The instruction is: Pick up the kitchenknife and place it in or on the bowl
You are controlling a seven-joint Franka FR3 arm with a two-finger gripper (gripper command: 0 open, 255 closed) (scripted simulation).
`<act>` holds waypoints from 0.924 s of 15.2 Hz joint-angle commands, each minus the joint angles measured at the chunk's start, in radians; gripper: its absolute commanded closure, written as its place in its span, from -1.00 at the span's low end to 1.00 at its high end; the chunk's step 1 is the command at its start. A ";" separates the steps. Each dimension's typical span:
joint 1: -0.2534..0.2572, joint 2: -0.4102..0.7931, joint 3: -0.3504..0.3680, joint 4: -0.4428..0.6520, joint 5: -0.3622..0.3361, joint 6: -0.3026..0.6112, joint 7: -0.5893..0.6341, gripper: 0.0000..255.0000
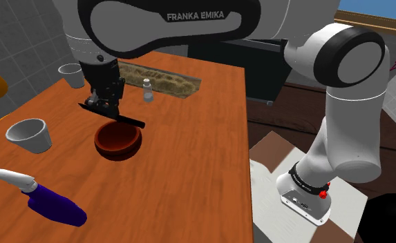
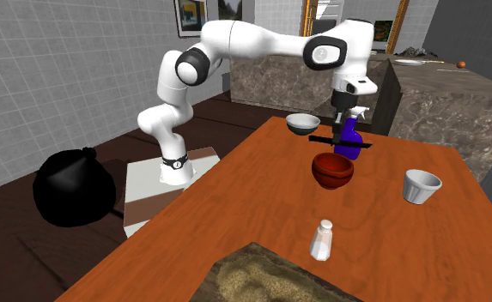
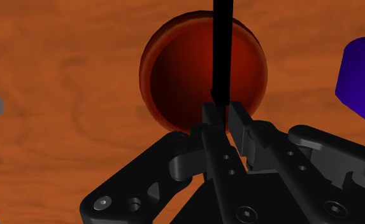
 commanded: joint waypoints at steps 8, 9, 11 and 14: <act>-0.018 -0.006 -0.003 -0.133 -0.001 0.126 0.006 1.00; -0.019 -0.005 -0.003 -0.145 -0.002 0.139 0.007 1.00; -0.020 -0.004 -0.004 -0.156 -0.002 0.151 0.008 1.00; -0.020 -0.004 -0.004 -0.156 -0.003 0.151 0.008 1.00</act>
